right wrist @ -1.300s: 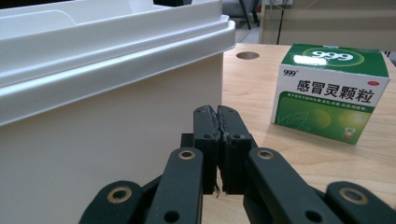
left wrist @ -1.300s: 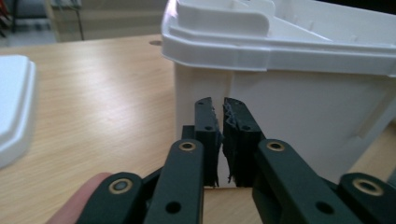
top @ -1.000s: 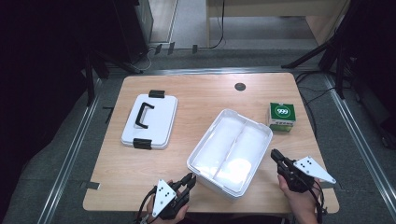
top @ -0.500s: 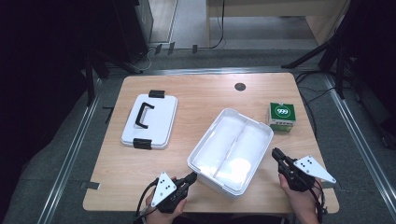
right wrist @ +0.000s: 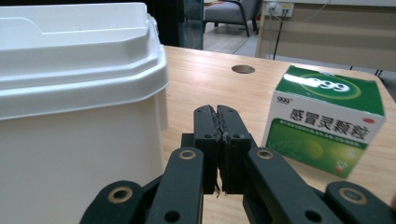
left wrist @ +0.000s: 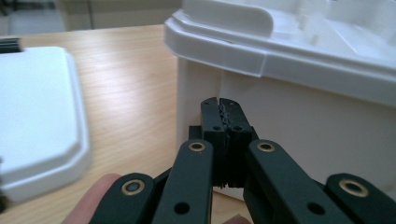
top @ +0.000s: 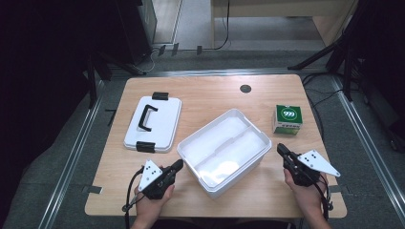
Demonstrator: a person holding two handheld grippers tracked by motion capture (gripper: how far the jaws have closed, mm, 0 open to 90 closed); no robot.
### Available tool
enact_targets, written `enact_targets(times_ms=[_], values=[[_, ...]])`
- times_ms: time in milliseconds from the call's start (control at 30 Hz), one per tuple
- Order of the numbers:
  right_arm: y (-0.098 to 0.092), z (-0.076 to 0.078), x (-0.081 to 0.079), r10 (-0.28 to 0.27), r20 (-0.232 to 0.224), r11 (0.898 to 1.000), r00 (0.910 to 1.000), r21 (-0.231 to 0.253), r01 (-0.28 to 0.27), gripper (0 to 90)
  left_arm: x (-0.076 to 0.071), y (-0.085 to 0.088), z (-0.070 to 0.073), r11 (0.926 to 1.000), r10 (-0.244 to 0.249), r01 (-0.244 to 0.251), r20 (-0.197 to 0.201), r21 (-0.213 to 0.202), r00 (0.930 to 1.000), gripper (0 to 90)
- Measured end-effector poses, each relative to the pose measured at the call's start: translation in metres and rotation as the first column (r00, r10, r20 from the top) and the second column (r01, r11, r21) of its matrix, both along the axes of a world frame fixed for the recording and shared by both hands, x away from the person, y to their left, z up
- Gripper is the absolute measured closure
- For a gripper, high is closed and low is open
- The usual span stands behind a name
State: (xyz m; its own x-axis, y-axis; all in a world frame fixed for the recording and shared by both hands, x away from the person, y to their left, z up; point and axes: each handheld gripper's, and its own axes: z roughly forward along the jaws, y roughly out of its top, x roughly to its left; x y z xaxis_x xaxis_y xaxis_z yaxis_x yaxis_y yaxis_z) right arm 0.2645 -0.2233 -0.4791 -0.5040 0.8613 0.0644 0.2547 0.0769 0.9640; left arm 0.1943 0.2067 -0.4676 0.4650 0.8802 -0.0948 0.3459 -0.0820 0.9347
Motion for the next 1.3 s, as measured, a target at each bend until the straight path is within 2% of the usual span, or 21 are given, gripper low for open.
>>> enact_targets(times_ms=[100,167,233,333,400,433,467,533,567,733,800,933,1100,1200,1300], values=[[0.005,0.0,0.009,0.022,-0.009,1.0,0.9997,0.014,-0.022,89.4,0.01,0.01,0.005,0.9961,0.069,-0.069,-0.017,-0.055,0.9975,90.0],[0.012,-0.002,0.013,0.041,-0.008,0.999,0.9991,0.0,-0.041,89.7,0.007,0.012,0.011,0.9917,0.087,-0.089,-0.022,-0.093,0.996,90.0],[0.02,-0.003,0.016,0.059,-0.009,0.998,0.9982,-0.006,-0.059,89.8,-0.004,0.006,0.014,0.9947,0.075,-0.076,-0.012,-0.07,0.9971,90.0],[0.026,-0.006,0.018,0.094,-0.009,0.996,0.9955,0.009,-0.094,90.0,-0.021,-0.011,0.008,0.9988,0.036,-0.037,-0.041,-0.033,0.9985,90.0],[0.026,-0.007,0.018,0.107,-0.014,0.994,0.9942,0.021,-0.107,90.0,-0.026,-0.022,0.005,0.9996,0.014,-0.015,-0.052,-0.023,0.9986,90.0],[0.026,-0.007,0.018,0.123,-0.013,0.992,0.9923,0.026,-0.122,90.0,-0.027,-0.027,0.005,0.9998,0.01,-0.01,-0.045,-0.018,0.9989,90.0],[0.026,-0.007,0.017,0.138,-0.013,0.99,0.9903,0.025,-0.138,90.0,-0.027,-0.03,0.005,0.9995,0.03,-0.03,-0.036,-0.006,0.9989,90.0],[0.029,-0.006,0.014,0.141,-0.006,0.99,0.9901,0.009,-0.141,90.0,-0.024,-0.028,0.006,0.998,0.058,-0.059,-0.041,-0.024,0.9975,90.0],[0.029,-0.005,0.013,0.148,-0.007,0.989,0.989,0.016,-0.148,90.0,-0.021,-0.025,0.005,0.997,0.068,-0.07,-0.044,-0.034,0.9967,90.0],[0.036,-0.003,0.006,0.205,-0.003,0.978,0.9787,0.029,-0.205,90.0,-0.011,-0.01,0.005,0.9963,0.077,-0.078,-0.043,-0.036,0.9961,90.0],[0.039,-0.004,0.003,0.223,-0.008,0.974,0.9749,0.049,-0.222,90.0,-0.006,-0.002,0.004,0.9963,0.072,-0.074,-0.039,-0.043,0.9966,90.0],[0.048,-0.003,-0.005,0.231,-0.003,0.972,0.9729,0.039,-0.231,90.0,0.011,0.013,0.004,0.9954,0.051,-0.055,-0.054,-0.079,0.9973,90.0],[0.055,-0.003,-0.015,0.245,-0.008,0.969,0.9694,0.036,-0.245,90.0,0.029,0.026,0.005,0.9935,0.024,-0.03,-0.051,-0.11,0.9984,90.0],[0.059,-0.003,-0.021,0.259,-0.008,0.965,0.9659,0.034,-0.259,90.0,0.034,0.031,0.005,0.9917,0.022,-0.028,-0.051,-0.126,0.9985,90.0],[0.063,-0.001,-0.026,0.277,-0.01,0.961,0.9609,0.022,-0.276,90.0,0.034,0.035,0.004,0.9928,0.021,-0.026,-0.049,-0.117,0.9986,90.0]])
